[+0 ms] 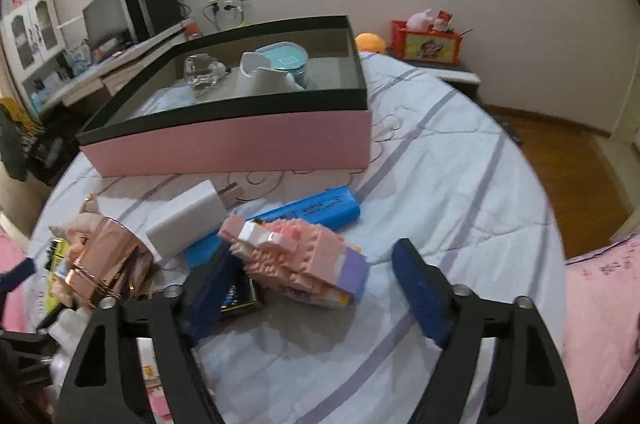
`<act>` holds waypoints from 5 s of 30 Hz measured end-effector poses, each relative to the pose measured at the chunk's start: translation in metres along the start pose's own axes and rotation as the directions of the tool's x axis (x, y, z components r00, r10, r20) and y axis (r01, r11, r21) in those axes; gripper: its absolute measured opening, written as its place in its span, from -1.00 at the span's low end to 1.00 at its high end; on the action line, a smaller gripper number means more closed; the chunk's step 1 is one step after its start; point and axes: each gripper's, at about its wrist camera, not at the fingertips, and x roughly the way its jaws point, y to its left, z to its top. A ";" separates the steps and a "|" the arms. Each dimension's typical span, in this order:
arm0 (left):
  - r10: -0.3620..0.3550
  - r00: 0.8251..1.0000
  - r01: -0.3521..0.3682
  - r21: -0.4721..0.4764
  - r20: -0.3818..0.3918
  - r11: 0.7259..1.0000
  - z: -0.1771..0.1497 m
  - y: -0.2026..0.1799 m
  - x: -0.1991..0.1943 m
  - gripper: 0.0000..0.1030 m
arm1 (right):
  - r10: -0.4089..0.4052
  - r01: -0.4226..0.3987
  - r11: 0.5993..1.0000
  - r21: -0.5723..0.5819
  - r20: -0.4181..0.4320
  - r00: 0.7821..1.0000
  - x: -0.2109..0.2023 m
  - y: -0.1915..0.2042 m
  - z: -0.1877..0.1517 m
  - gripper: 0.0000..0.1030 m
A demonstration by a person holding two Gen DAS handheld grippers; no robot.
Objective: Organize rigid objects
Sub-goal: 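Grasp the yellow highlighter with the left tool while the right tool grasps the pink block figure, then lower the highlighter and block figure into the pink box and open both tools, then withdraw both tools from the box back over the bed, then grasp the white silver-ball figure with the left tool while the right tool grasps the pixel cat figure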
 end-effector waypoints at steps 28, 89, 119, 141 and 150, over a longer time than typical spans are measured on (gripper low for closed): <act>-0.151 0.981 0.158 -0.047 0.124 0.986 0.027 0.030 -0.040 -0.49 | 0.054 -0.051 0.998 -0.038 0.096 0.994 -0.043 0.008 0.005 0.18; -0.049 0.910 0.084 -0.068 0.412 0.994 0.096 0.014 -0.126 1.00 | 0.097 -0.049 0.988 -0.144 0.347 0.933 -0.140 0.065 0.043 1.00; 0.014 0.810 0.007 -0.033 0.586 0.999 0.022 -0.023 -0.244 1.00 | -0.015 0.059 0.996 -0.060 0.563 0.826 -0.262 0.072 -0.048 1.00; -0.177 0.970 0.182 -0.015 0.166 0.983 -0.015 -0.061 -0.075 1.00 | -0.106 0.105 0.994 0.019 0.249 0.963 -0.133 0.013 -0.076 1.00; -0.220 0.974 0.219 0.027 0.051 0.975 -0.010 -0.076 -0.030 0.47 | -0.093 0.089 0.995 0.033 0.155 0.984 -0.094 -0.003 -0.081 1.00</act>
